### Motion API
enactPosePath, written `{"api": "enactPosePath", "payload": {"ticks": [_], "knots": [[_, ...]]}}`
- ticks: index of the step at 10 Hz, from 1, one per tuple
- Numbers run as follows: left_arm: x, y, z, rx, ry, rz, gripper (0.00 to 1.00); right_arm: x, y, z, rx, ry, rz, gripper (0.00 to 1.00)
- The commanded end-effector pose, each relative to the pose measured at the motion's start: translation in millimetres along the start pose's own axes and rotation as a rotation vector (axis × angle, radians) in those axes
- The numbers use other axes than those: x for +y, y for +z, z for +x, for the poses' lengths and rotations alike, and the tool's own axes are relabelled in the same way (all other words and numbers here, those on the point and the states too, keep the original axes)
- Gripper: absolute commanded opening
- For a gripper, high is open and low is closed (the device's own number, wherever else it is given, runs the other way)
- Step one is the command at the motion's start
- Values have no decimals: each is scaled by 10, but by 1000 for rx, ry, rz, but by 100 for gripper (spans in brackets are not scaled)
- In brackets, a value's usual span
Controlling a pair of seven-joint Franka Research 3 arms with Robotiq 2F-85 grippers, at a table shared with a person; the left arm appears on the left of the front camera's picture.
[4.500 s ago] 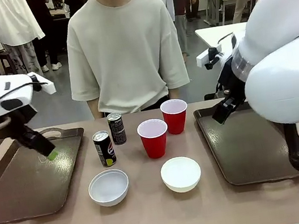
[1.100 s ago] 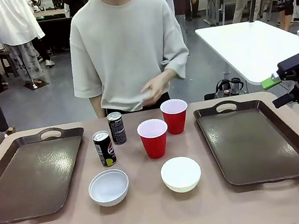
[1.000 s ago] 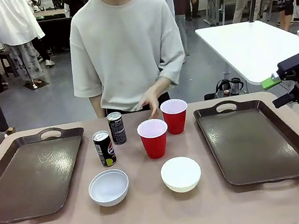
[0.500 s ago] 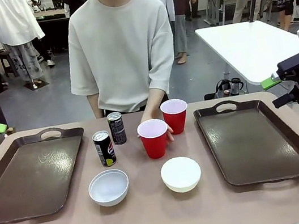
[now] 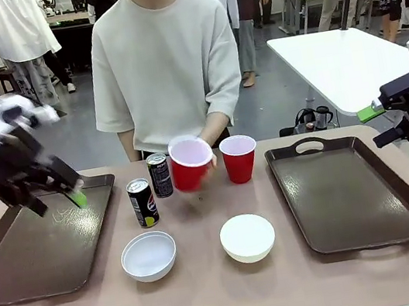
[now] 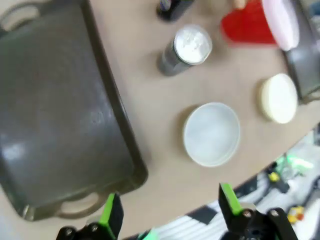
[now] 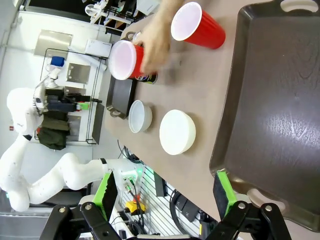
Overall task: Prepare tableware on both trays.
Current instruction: Pick up a Picnic Bowl from the table and place it on a Handle tray.
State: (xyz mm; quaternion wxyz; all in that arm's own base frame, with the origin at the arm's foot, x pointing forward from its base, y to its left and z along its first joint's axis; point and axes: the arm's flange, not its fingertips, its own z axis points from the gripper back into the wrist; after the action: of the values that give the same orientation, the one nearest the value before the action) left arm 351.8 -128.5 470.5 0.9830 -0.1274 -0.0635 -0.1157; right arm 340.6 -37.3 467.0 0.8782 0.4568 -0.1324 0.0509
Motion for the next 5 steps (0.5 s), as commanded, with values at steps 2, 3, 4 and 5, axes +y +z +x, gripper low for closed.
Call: {"api": "enactPosePath", "payload": {"ticks": [2, 3, 4, 5], "knots": [[-179, -753, 265, 146, -45, 216, 100, 0, -12, 22, -9, -5, 27, 100], [-233, -1010, 292, 156, -69, 265, 100, 0, -12, 22, -9, -5, 27, 100], [-346, -1272, 288, 158, -84, 250, 100, 0, -12, 22, -9, -5, 27, 100], [-457, -1381, 226, 139, -98, 217, 100, 0, -12, 22, -9, -5, 27, 100]]}}
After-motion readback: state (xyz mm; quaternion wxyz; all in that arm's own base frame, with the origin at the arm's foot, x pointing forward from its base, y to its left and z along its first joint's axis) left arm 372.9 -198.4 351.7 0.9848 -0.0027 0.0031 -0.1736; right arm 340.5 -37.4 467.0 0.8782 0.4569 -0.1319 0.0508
